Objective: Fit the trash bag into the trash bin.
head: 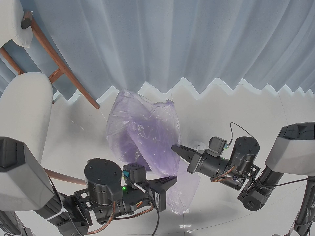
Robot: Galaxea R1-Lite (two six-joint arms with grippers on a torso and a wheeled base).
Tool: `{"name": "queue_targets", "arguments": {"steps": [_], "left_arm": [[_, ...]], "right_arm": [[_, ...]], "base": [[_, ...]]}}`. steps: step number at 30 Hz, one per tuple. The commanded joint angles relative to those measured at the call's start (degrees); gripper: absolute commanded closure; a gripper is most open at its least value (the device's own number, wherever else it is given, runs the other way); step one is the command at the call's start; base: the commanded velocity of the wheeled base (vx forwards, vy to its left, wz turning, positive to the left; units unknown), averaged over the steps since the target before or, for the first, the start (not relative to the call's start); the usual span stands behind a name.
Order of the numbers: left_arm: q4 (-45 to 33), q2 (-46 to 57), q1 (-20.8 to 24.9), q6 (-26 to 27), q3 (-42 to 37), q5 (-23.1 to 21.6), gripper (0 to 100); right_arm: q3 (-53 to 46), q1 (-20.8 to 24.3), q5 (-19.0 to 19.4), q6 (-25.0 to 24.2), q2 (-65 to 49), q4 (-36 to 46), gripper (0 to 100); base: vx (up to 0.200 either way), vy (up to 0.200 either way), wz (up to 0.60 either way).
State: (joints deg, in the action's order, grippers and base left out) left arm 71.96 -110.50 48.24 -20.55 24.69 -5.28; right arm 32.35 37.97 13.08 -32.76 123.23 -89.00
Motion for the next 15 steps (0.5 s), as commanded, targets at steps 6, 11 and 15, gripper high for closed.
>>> {"name": "queue_targets", "arguments": {"steps": [6,11,15], "left_arm": [[3.8,-2.8,-0.2,0.7,-0.2,0.0,100],[10.1,-6.3,-0.9,0.8,-0.2,0.1,100],[14.1,-7.8,-1.0,0.7,-0.6,0.1,100]], "right_arm": [[0.1,-1.0,-0.1,0.3,-1.7,-1.0,100],[0.3,-2.0,0.0,0.4,-5.0,-0.9,100],[-0.6,-3.2,0.0,0.9,-8.8,-0.9,100]], "base": [[0.0,0.0,0.0],[0.0,0.0,0.0],[0.0,0.0,0.0]]}}
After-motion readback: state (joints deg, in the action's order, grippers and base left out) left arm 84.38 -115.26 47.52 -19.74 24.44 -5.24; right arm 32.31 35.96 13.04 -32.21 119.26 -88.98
